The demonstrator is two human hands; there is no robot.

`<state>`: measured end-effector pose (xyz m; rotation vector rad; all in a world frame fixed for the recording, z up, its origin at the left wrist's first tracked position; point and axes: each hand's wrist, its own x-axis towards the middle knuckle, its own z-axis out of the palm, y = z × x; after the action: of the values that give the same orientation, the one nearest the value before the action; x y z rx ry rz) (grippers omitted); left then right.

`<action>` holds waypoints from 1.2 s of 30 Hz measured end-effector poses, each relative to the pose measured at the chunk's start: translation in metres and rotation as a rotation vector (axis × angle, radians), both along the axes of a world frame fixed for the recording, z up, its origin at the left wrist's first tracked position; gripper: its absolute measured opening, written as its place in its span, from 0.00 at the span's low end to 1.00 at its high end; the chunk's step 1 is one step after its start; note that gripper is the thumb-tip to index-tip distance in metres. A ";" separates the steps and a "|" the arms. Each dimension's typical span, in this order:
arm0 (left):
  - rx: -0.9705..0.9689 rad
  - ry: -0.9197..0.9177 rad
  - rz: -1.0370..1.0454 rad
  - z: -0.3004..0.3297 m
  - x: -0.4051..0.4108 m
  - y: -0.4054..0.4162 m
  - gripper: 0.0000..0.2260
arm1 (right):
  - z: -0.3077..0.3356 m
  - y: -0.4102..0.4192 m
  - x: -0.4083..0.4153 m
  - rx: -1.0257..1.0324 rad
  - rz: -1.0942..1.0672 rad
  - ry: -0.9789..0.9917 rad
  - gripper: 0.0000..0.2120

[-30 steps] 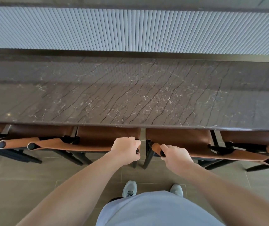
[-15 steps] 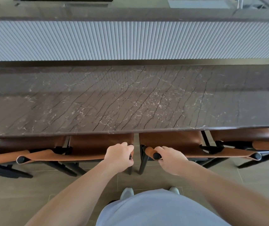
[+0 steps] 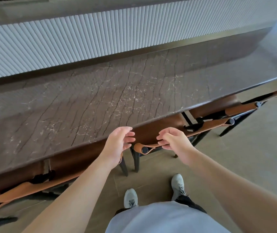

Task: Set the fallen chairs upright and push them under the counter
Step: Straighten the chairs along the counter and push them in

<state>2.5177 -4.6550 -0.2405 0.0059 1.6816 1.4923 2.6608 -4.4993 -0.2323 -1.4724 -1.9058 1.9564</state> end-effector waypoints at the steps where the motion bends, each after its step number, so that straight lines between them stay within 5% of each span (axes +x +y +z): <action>1: 0.047 -0.054 0.019 0.002 0.006 0.008 0.12 | 0.003 0.004 0.009 -0.057 -0.076 0.031 0.09; 10: 0.137 -0.100 -0.024 0.022 0.081 0.079 0.15 | 0.031 0.070 0.097 -0.236 -0.434 0.272 0.08; 24: 0.130 -0.059 0.072 0.051 0.287 0.254 0.13 | 0.048 0.237 0.317 -0.248 -0.431 0.365 0.09; 36: 0.130 -0.034 0.120 0.068 0.327 0.327 0.13 | 0.047 0.317 0.351 -0.318 -0.398 0.416 0.10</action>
<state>2.8446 -4.3277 -0.1729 -0.0506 1.5786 1.6806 3.0122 -4.1823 -0.1857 -1.2434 -1.0836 2.2042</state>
